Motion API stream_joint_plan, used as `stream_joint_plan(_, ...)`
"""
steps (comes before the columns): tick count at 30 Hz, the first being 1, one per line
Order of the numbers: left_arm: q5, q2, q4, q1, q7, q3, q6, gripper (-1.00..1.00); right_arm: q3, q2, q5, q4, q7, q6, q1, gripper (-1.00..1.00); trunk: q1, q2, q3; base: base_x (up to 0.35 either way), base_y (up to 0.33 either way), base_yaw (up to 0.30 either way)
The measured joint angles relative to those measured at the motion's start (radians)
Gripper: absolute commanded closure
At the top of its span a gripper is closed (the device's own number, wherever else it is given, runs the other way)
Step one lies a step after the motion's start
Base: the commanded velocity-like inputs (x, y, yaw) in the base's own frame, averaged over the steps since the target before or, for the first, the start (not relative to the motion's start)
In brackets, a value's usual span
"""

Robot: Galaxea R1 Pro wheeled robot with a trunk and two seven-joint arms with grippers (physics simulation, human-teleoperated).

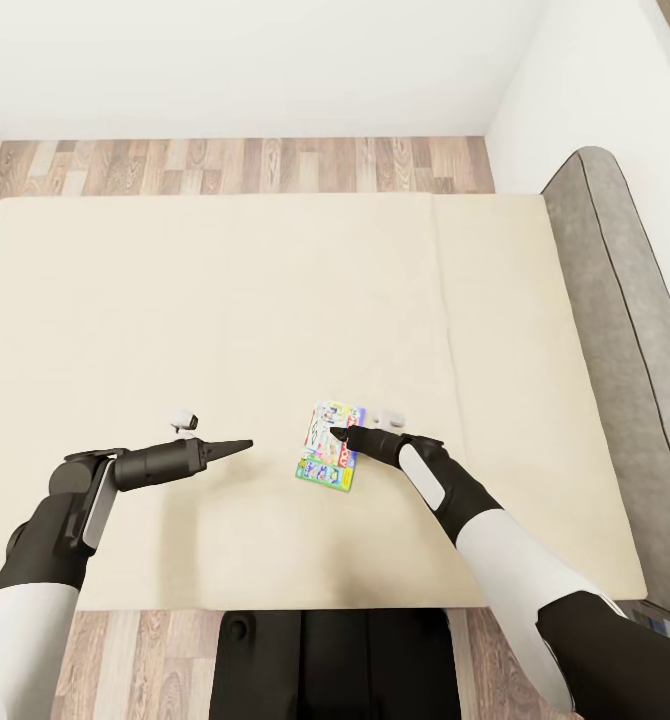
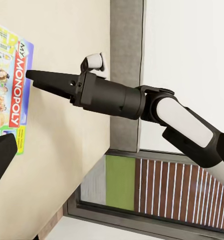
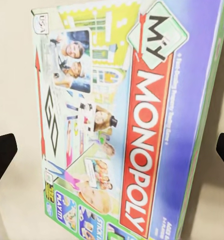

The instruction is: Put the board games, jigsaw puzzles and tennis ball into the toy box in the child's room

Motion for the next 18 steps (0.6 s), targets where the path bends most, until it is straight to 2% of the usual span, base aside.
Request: stream_joint_plan(18, 0.000, 0.000, 0.000, 0.000, 0.000, 0.000, 0.000, -1.00, 0.000, 0.000, 0.000, -0.001, 0.000, 0.000, 0.000, -1.00, 0.000, 0.000, 0.000, 0.000, 0.012, 0.000)
